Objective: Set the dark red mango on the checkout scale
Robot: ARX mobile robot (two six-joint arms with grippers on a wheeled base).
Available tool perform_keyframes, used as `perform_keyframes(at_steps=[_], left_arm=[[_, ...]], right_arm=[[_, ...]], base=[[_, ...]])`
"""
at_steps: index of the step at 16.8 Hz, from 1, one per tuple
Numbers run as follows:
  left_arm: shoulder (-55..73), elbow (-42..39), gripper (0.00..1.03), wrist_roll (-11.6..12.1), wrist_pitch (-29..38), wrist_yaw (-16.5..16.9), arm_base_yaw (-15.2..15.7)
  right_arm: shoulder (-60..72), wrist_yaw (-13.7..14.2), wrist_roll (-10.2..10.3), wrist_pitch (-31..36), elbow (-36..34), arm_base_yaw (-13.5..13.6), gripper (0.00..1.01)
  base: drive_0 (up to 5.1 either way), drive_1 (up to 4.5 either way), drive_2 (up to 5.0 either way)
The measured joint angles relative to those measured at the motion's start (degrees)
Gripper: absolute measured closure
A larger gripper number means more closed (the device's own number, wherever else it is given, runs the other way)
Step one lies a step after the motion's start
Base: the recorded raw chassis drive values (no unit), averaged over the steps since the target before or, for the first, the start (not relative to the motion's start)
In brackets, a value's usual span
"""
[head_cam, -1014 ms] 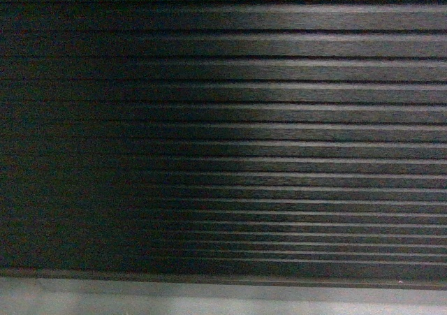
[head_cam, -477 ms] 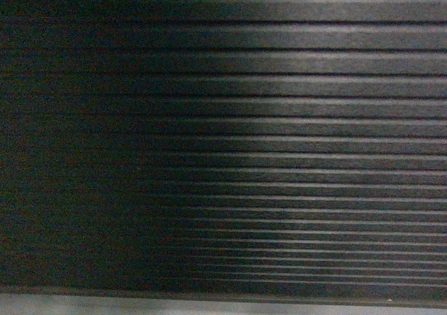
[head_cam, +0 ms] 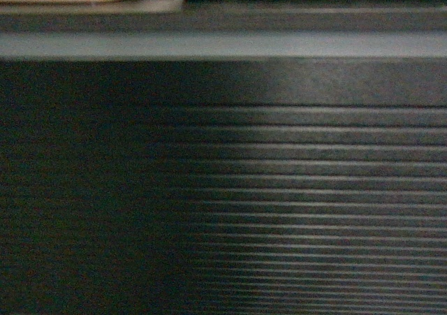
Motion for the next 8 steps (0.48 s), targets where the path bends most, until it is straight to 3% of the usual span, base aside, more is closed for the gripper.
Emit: perform_keyframes(at_steps=[8], left_arm=[[0.0,0.0,0.05,0.02,0.0,0.0,0.0]], right_arm=[[0.0,-0.02,-0.02,-0.02,0.0,0.0,0.03]], base=[[0.0,0.0,0.0]])
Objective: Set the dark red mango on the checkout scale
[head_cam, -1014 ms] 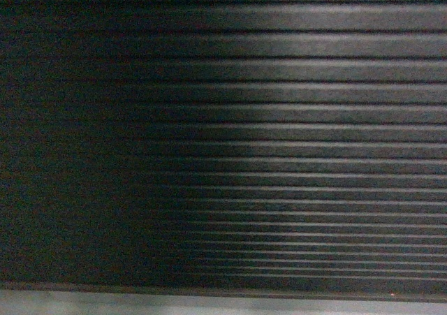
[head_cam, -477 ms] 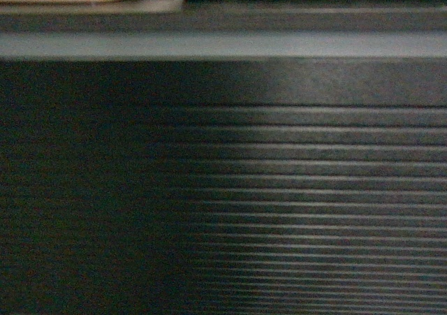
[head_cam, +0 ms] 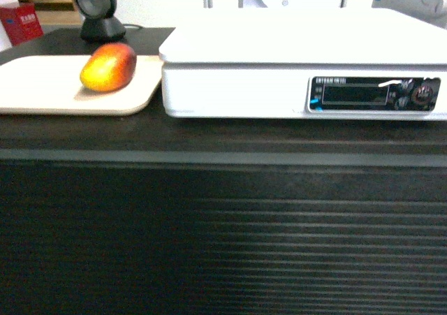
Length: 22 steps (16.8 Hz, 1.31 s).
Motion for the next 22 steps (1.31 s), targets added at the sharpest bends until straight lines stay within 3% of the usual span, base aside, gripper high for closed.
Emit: perform_keyframes(at_steps=[22], left_arm=[[0.02,0.02,0.05,-0.02,0.02,-0.02,0.0]], right_arm=[[0.0,0.02,0.02,0.07,0.0,0.0,0.03]], base=[[0.0,0.0,0.0]])
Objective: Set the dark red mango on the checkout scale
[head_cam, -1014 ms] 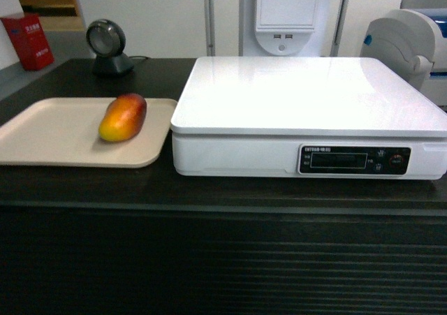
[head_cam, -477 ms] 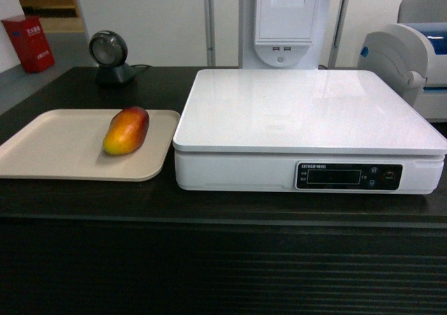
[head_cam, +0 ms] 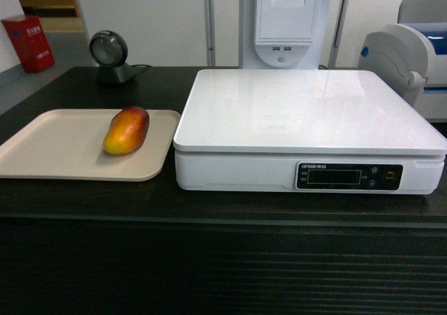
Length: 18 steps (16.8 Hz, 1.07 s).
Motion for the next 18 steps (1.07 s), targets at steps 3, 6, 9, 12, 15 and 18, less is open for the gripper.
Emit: perform_keyframes(at_steps=[3,6,9,12,15,18], left_arm=[[0.0,0.0,0.05,0.0,-0.02,0.0,0.0],[0.0,0.0,0.05,0.0,-0.02,0.0,0.0],[5.25,2.12,0.05,-2.56,-4.02,-14.4,-7.96],[15.98,6.12,0.05,-2.6,7.74,-26.14,-15.63],[38.56,9.62,0.05,-1.2,28.85,-12.26,-3.21],[66.2,22.56,0.05,-0.11,45.53,-1.31,3.54]], right_arm=[[0.0,0.0,0.0,0.0,0.0,0.0,0.03],[0.0,0.0,0.0,0.0,0.0,0.0,0.03],[0.0,0.07,0.0,-0.02,0.0,0.0,0.03],[0.0,-0.02,0.0,0.02,0.0,0.0,0.03],[0.0,-0.02,0.0,0.0,0.0,0.0,0.03],[0.0,-0.02,0.0,0.0,0.0,0.0,0.03]], base=[[0.0,0.0,0.0],[0.0,0.0,0.0],[0.0,0.0,0.0],[0.0,0.0,0.0],[0.0,0.0,0.0],[0.0,0.0,0.0]])
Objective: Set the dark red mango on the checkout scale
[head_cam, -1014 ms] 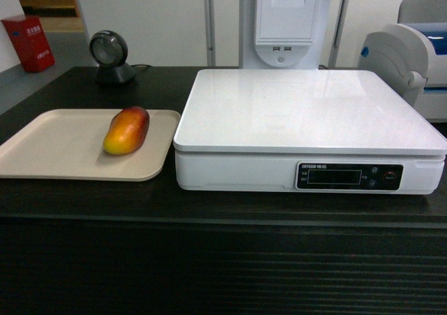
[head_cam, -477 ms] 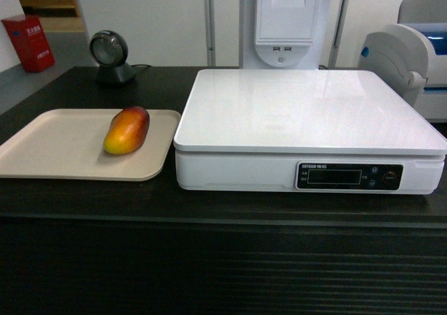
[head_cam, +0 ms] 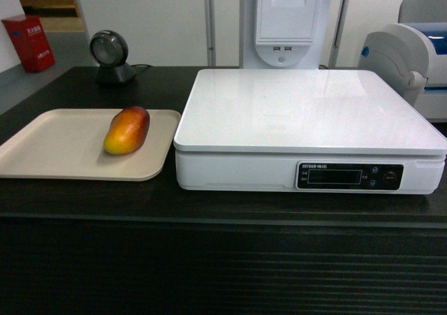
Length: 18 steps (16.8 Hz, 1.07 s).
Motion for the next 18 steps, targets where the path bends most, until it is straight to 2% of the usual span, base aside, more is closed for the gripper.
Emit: perform_keyframes(at_steps=[2,4,7,10,14,18], left_arm=[[17.64,12.04,0.05,0.68,-1.29,3.91,-0.7],[32.96,25.46,0.05,2.1,-7.54,6.47,-2.12],[49.88,45.66,0.05,2.23,-18.4,8.15,-3.56],[60.35,59.49,0.05,2.29,-27.85,9.31,-4.55],[67.63,69.94,0.05,3.61,-35.34,9.33,-5.2],[70.29,73.22,0.05,4.07,-39.54,9.09,-5.18]], right_arm=[[0.0,0.0,0.0,0.02,0.0,0.0,0.03],[0.0,0.0,0.0,0.0,0.0,0.0,0.03],[0.0,0.0,0.0,0.0,0.0,0.0,0.03],[0.0,0.0,0.0,0.0,0.0,0.0,0.03],[0.0,0.0,0.0,0.0,0.0,0.0,0.03],[0.0,0.0,0.0,0.0,0.0,0.0,0.03]], base=[[0.0,0.0,0.0],[0.0,0.0,0.0],[0.0,0.0,0.0],[0.0,0.0,0.0],[0.0,0.0,0.0],[0.0,0.0,0.0]])
